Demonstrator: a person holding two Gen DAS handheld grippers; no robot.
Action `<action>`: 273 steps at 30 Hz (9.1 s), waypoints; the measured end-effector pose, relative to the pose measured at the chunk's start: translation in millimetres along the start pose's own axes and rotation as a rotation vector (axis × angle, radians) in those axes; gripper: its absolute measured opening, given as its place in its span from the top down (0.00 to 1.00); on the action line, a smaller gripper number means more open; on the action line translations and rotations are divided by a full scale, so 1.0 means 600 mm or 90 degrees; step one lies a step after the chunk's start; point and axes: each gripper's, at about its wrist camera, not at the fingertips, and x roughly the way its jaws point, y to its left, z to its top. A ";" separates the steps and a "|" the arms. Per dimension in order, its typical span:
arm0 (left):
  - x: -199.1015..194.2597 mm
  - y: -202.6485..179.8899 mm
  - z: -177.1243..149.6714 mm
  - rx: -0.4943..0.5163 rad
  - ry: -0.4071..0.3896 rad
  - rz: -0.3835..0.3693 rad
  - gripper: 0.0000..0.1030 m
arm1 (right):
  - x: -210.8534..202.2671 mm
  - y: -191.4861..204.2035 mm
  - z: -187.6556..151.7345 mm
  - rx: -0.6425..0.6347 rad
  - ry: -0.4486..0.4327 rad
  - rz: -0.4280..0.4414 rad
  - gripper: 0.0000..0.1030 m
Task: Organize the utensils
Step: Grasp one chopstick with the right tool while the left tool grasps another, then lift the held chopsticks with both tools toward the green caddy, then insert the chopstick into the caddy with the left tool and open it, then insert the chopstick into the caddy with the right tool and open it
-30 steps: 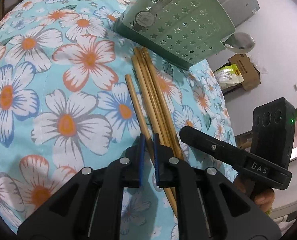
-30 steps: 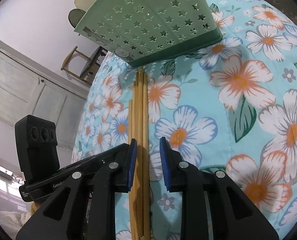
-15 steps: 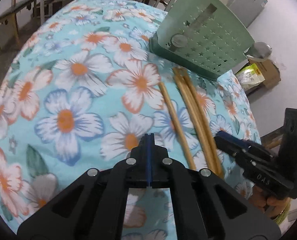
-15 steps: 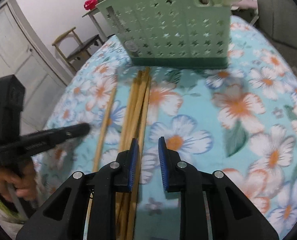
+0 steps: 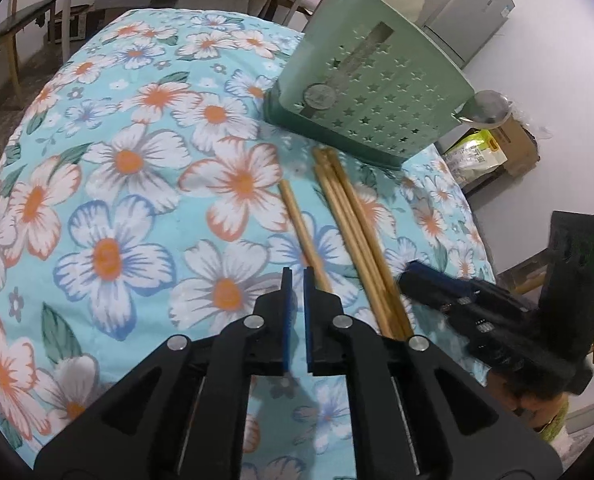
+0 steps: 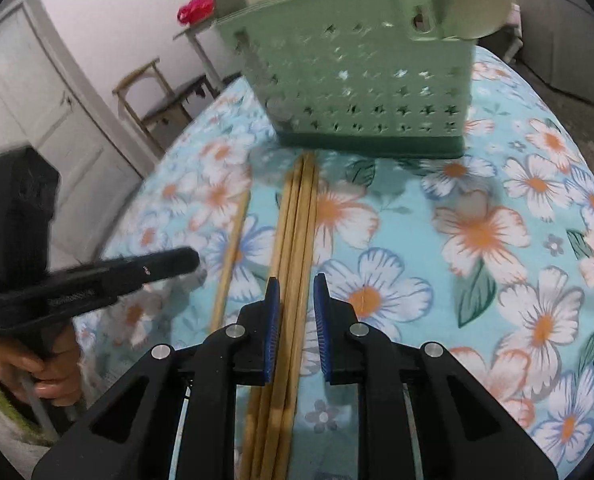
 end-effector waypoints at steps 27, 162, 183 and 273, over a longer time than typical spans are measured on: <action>0.051 -0.021 0.008 0.026 0.036 0.008 0.87 | 0.001 -0.079 -0.005 0.131 0.005 -0.008 0.93; -0.270 -0.291 0.332 0.199 -0.485 -0.085 0.95 | -0.240 -0.085 0.067 0.125 -0.265 0.091 0.94; -0.101 -0.240 0.372 0.204 -0.437 0.038 0.94 | -0.203 -0.108 0.094 0.135 -0.239 0.089 0.94; -0.188 0.034 0.089 0.025 -0.314 0.090 0.36 | -0.294 -0.045 0.254 0.077 -0.526 -0.026 0.42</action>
